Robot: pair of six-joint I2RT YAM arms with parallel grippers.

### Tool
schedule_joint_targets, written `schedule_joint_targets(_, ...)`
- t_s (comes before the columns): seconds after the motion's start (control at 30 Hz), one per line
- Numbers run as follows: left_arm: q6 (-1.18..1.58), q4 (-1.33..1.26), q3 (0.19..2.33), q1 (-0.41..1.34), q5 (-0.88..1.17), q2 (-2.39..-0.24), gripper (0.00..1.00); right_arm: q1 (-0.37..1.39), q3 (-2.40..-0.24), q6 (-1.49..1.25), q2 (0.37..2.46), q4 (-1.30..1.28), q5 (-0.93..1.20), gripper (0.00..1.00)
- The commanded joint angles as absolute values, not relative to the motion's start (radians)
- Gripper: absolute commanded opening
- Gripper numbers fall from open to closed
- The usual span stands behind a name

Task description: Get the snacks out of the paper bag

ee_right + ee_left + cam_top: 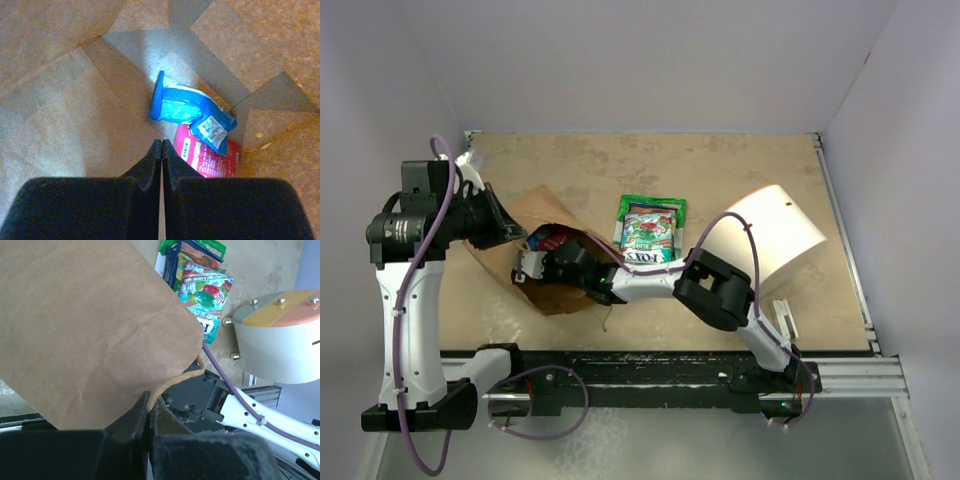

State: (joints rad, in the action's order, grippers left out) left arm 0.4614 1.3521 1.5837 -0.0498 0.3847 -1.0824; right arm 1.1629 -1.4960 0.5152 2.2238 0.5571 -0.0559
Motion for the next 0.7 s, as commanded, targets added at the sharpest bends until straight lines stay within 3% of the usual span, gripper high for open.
schedule_joint_targets(0.0,0.468,1.289,1.571,-0.048,0.417,-1.072,0.0,1.163,-1.524,0.472,2.208,0.59,-0.067,0.03)
schedule_joint_targets(0.13,0.443,1.261,1.57,-0.047,0.521,-1.074,0.0,1.164,-1.634,0.45,2.291,0.584,-0.088,0.44)
schedule_joint_targets(0.27,0.429,1.259,1.558,-0.047,0.613,-1.078,0.0,1.164,-1.749,0.384,2.384,0.615,-0.131,0.69)
schedule_joint_targets(0.43,0.432,1.256,1.523,-0.046,0.69,-1.067,0.0,1.164,-1.885,0.371,2.503,0.616,-0.185,0.88)
schedule_joint_targets(0.67,0.427,1.295,1.507,-0.048,0.675,-1.043,0.0,1.151,-2.135,0.32,2.662,0.467,-0.311,0.99)
